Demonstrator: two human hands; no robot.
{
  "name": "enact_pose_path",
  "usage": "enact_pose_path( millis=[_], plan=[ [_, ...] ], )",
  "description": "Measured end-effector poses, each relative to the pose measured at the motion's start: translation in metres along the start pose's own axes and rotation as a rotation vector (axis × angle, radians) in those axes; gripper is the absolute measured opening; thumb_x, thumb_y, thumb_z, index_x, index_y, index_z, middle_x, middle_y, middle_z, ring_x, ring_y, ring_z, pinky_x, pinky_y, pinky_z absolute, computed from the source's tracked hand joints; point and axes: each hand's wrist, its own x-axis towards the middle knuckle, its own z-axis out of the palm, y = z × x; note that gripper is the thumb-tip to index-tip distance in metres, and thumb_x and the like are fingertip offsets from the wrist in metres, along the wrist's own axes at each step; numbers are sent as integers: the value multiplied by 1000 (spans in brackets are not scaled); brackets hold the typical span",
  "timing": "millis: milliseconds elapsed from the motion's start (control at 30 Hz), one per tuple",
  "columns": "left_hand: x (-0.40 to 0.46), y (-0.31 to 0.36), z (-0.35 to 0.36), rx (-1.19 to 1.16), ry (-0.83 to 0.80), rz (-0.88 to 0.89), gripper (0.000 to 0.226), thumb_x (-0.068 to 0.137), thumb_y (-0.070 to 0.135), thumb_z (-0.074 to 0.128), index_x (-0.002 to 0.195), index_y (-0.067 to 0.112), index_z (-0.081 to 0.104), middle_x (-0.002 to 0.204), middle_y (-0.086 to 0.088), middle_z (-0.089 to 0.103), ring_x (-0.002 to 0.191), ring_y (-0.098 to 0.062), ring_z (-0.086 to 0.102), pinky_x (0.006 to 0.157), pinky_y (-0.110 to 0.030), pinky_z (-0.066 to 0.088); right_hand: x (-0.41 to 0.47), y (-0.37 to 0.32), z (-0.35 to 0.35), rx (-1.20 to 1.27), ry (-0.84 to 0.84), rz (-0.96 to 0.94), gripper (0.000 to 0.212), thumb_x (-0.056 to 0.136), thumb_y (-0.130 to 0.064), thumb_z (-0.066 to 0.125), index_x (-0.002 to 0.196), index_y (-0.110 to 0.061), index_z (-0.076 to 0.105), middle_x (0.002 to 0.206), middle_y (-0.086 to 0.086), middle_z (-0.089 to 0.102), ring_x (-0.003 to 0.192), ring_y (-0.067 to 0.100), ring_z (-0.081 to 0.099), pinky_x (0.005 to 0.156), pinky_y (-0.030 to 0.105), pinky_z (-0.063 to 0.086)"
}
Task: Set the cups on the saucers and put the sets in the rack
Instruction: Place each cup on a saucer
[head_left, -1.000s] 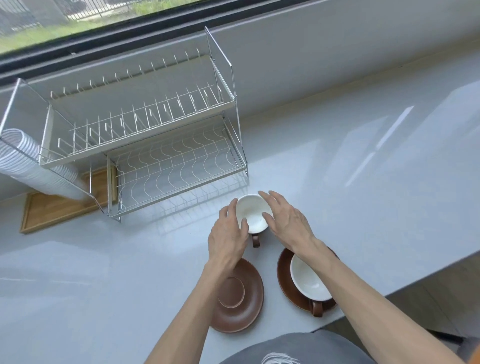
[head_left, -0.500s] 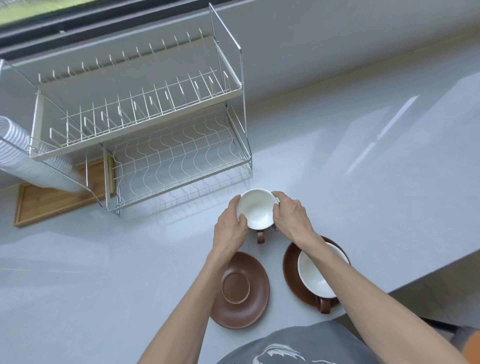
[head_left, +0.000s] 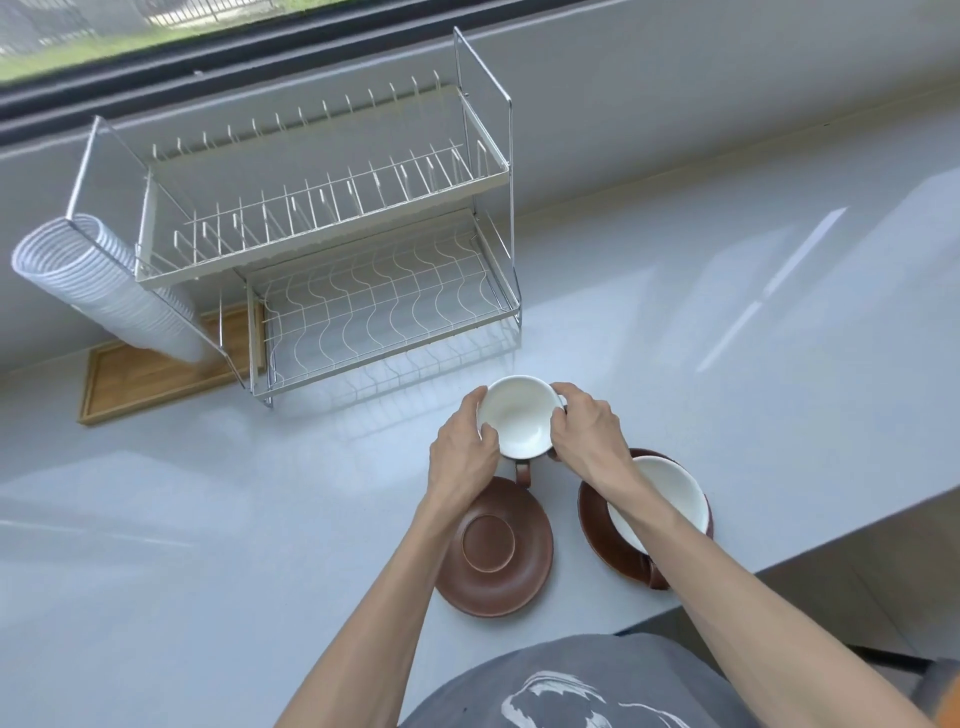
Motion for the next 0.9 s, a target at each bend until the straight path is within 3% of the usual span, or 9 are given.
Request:
enact_pose_path(
  millis=[267, 400, 600, 900],
  plan=[
    [-36, -14, -13, 50, 43, -15, 51, 96, 18, 47, 147, 23, 44, 136, -10, 60, 123, -32, 55, 103, -40, 41, -37, -4, 16, 72, -54, 17, 48, 91, -12, 39, 137, -16, 52, 105, 20, 72, 97, 42, 68, 95, 45, 49],
    [-53, -27, -15, 44, 41, -32, 50, 97, 20, 47, 146, 25, 45, 135, -9, 62, 123, -30, 56, 102, -38, 40, -56, -5, 23, 40, -61, 23, 48, 93, -13, 40, 139, -17, 52, 112, 18, 72, 109, 41, 62, 91, 41, 47],
    [-71, -44, -11, -8, 63, -92, 47, 95, 24, 48, 141, 29, 49, 127, -5, 67, 118, -27, 61, 100, -38, 42, -81, 1, 38, 112, -82, 35, 53, 84, -23, 34, 133, -24, 54, 113, 20, 70, 87, 46, 70, 88, 49, 55],
    [-92, -59, -7, -30, 65, -121, 44, 96, 25, 48, 140, 30, 50, 126, 1, 68, 117, -24, 60, 94, -33, 40, -99, 7, 46, 72, -101, 45, 46, 91, -17, 39, 133, -22, 55, 115, 18, 70, 89, 46, 70, 88, 49, 55]
  ],
)
